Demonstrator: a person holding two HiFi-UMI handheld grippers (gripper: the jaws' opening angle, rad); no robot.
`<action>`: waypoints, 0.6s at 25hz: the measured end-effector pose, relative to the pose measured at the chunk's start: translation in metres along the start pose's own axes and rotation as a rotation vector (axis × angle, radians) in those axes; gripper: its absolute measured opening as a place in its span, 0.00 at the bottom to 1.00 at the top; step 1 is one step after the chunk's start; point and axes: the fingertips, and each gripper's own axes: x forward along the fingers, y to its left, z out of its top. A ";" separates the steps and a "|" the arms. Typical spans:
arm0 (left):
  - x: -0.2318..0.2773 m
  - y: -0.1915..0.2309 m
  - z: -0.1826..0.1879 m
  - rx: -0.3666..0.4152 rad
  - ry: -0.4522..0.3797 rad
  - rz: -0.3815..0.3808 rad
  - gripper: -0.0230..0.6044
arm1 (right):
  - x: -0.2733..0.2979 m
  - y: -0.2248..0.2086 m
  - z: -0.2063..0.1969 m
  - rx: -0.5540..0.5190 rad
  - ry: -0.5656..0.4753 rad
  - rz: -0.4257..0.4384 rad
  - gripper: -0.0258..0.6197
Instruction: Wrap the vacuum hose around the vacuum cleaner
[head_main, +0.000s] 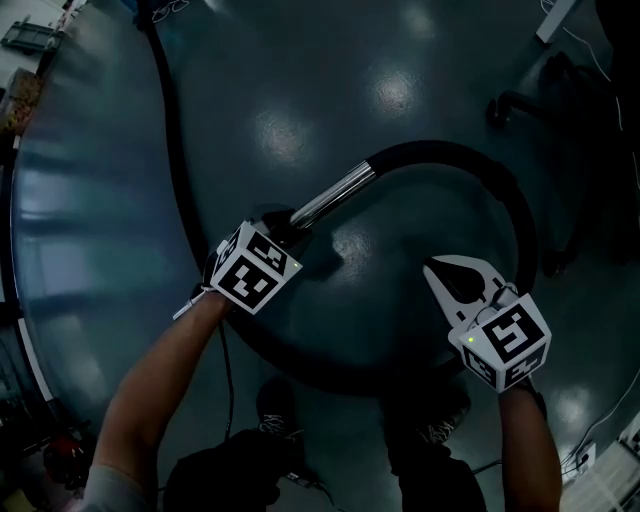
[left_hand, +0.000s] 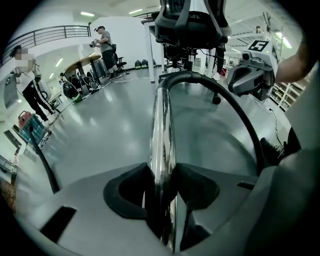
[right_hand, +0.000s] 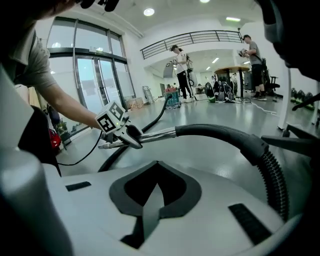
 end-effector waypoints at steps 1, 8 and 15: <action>-0.012 -0.005 0.001 -0.010 0.001 -0.002 0.32 | -0.008 0.005 0.006 0.024 -0.005 -0.005 0.04; -0.092 -0.037 0.012 -0.068 0.017 0.007 0.32 | -0.066 0.051 0.066 0.116 -0.010 0.037 0.04; -0.193 -0.070 0.019 -0.106 0.029 -0.002 0.32 | -0.098 0.116 0.148 0.165 -0.040 0.094 0.05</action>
